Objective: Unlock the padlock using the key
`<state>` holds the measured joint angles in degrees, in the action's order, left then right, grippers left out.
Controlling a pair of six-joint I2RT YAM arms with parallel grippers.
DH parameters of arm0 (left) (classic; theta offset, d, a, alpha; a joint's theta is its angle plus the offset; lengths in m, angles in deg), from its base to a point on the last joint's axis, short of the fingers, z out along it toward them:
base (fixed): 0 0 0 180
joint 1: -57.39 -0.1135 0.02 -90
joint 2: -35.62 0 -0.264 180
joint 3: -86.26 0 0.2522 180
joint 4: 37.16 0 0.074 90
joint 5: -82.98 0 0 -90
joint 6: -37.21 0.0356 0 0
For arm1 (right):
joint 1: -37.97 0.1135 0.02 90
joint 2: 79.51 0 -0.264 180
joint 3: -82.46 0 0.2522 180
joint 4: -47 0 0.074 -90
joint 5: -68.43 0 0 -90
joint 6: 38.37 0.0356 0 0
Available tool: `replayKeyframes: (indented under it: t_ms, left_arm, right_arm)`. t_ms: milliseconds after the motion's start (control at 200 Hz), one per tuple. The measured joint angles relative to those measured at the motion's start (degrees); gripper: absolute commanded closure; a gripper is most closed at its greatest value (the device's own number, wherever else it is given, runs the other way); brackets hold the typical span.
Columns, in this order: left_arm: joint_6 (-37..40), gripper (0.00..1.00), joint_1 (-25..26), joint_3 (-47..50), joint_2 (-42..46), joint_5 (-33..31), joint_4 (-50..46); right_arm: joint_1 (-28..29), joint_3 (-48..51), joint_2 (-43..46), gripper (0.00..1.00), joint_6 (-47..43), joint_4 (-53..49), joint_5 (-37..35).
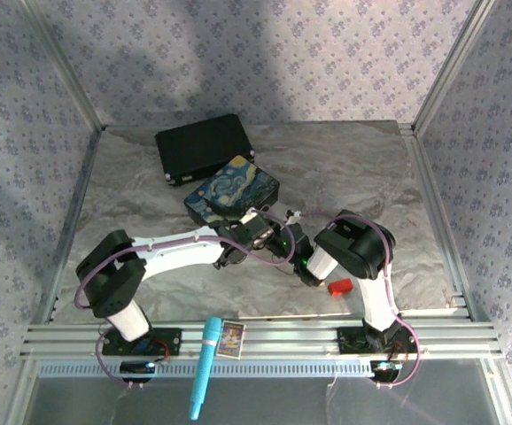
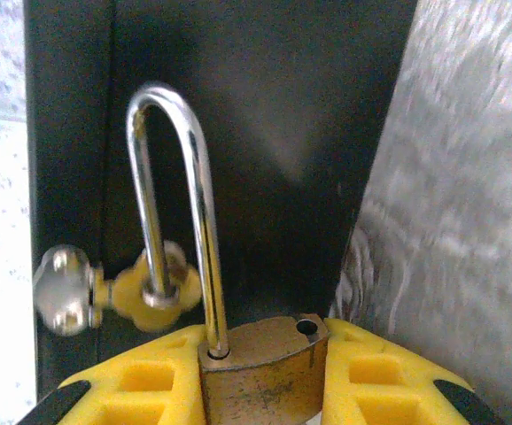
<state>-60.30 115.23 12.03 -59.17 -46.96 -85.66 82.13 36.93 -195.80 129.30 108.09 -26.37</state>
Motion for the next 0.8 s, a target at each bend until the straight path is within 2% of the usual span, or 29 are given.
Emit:
replayKeyframes:
  t_ms: [240, 435, 520, 610, 735, 800]
  left_arm:
    - [0.0, 0.65, 0.0, -1.0, -0.9, -0.4, -1.3]
    - [-1.0, 0.63, -0.1, -0.7, -0.4, -0.3, -1.1]
    - [-1.8, 0.62, -0.2, -0.5, -0.1, -0.2, -0.9]
    - [-2.6, 0.61, -0.7, -0.5, -0.1, -0.6, -1.6]
    - [-3.7, 0.59, -1.2, -0.5, -0.1, -1.3, -2.8]
    - [-4.2, 0.57, -1.5, -0.5, -0.2, -1.5, -3.7]
  right_arm:
    - [-1.2, -0.5, -0.4, 0.93, 1.0, 0.4, -3.0]
    - [-2.2, -0.6, 2.1, 0.92, 1.0, -5.6, 0.7]
    - [-2.6, -0.3, 6.2, 0.91, 0.7, -13.3, 3.3]
    - [-3.3, -1.2, 11.7, 0.90, -1.9, -26.3, 6.3]
    - [-5.3, -7.3, 15.8, 0.89, -9.3, -46.9, 11.0]
    - [-6.6, -10.4, 15.8, 0.89, -13.0, -53.8, 14.0]
